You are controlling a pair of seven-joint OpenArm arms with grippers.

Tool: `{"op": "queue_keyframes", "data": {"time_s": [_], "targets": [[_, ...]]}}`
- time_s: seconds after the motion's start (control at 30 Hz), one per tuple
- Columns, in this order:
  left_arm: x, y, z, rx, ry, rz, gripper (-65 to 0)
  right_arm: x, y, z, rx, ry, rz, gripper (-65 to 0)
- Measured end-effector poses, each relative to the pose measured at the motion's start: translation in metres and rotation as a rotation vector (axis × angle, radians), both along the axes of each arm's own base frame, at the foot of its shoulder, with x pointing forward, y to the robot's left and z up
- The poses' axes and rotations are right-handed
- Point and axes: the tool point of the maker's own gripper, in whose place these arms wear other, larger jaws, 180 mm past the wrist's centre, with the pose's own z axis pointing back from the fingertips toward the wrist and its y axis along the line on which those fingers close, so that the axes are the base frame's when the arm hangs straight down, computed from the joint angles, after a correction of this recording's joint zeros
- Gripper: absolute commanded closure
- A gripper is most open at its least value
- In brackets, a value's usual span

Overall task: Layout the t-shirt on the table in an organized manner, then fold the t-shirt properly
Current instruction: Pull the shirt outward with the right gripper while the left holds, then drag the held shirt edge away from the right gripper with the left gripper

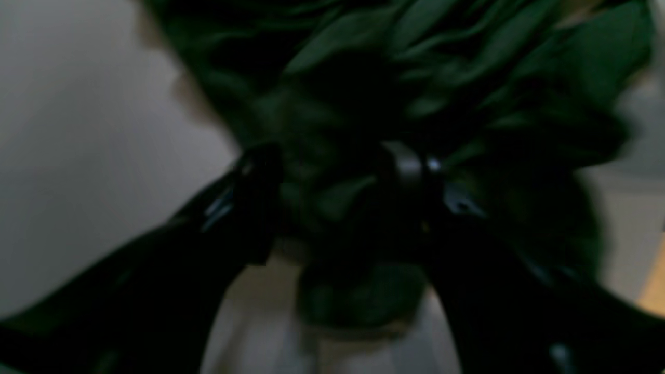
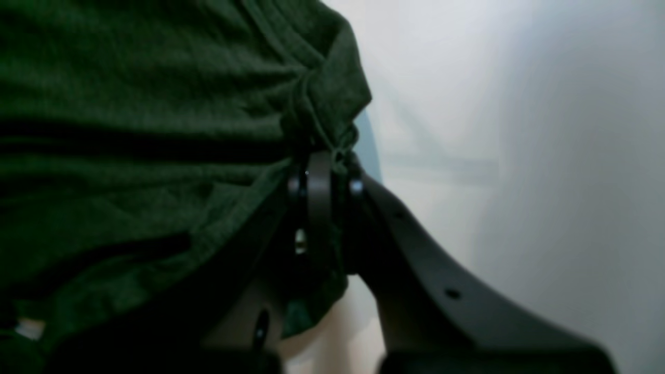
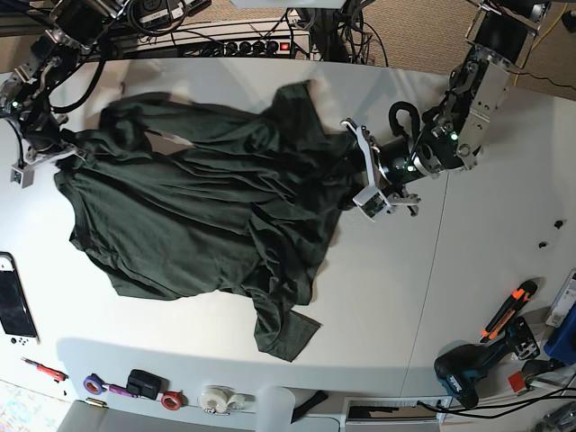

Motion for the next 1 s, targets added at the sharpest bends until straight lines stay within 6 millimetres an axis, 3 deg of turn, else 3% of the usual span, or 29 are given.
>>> {"op": "queue_keyframes", "data": {"time_s": [0.1,0.2,0.3,0.5,0.73,0.9,1.0], "targets": [[0.001,0.002,-0.001,0.004,0.002,0.017,-32.0,-0.006,-0.011,-0.001,-0.040,0.038,-0.034,0.0],[-0.012,-0.004,-0.004,-0.050,0.052,0.007,-32.0,-0.007,-0.013,-0.001,-0.043,0.039,-0.052,0.0],[-0.023,-0.015,-0.004,-0.092,0.073,-0.033,-32.0,-0.007,-0.012,-0.002,-0.042,0.039,-0.053,0.0],[-0.022,-0.038,0.003,-0.140,0.061,-0.036,-32.0,-0.007,-0.012,-0.002,-0.041,0.039,-0.053,0.0],[-0.038,-0.060,-0.009,-0.075,0.054,-0.099,-32.0,-0.007,-0.012,-0.002,-0.041,0.039,-0.053,0.0],[-0.027,-0.058,-0.018,0.023,-0.027,-0.007,-31.2,-0.008,-0.012,-0.002,-0.041,0.040,-0.053,0.0],[-0.025,-0.056,-0.020,0.036,-0.032,0.016,-25.9,-0.008,-0.012,-0.002,-0.041,0.040,-0.053,0.0]]}}
